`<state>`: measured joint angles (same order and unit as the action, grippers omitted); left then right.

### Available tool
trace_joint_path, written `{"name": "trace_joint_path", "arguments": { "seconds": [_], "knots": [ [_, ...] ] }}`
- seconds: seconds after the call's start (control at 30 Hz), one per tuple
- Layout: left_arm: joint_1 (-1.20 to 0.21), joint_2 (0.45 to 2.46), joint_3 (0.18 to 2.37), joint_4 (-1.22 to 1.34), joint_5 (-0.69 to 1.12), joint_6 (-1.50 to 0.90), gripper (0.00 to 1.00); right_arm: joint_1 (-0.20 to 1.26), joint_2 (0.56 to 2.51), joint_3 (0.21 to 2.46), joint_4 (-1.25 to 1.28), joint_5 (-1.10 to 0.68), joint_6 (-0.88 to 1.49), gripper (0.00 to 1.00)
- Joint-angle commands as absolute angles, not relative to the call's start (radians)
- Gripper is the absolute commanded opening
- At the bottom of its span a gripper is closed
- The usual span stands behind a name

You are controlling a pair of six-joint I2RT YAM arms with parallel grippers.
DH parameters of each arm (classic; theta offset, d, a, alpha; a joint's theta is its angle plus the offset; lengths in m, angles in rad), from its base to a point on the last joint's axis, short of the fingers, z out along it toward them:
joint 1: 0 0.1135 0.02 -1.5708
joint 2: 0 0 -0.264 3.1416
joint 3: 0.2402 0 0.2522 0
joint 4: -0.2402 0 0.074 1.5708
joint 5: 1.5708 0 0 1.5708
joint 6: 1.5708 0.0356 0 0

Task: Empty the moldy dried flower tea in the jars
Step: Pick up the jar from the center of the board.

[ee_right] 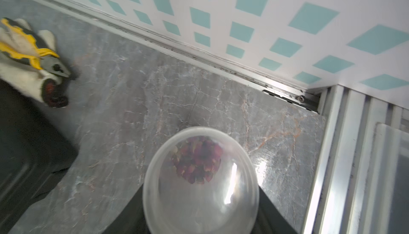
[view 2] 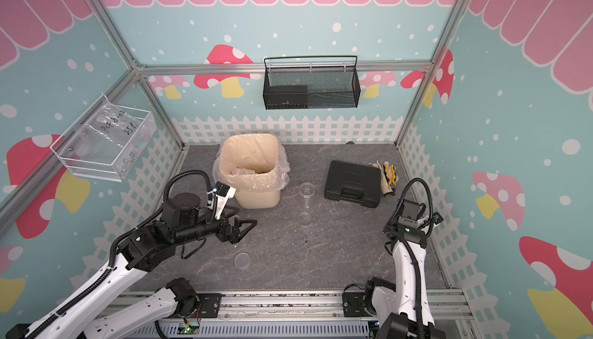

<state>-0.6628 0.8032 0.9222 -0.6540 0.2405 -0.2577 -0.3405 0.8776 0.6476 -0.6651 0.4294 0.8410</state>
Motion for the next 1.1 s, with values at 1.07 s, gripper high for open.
{"name": "trace_joint_path", "arguments": {
  "seconds": [1.07],
  "knots": [
    [-0.666, 0.787, 0.937, -0.600, 0.267, -0.190, 0.99, -0.281, 0.735, 0.944, -0.472, -0.804, 0.291, 0.00]
  ]
}}
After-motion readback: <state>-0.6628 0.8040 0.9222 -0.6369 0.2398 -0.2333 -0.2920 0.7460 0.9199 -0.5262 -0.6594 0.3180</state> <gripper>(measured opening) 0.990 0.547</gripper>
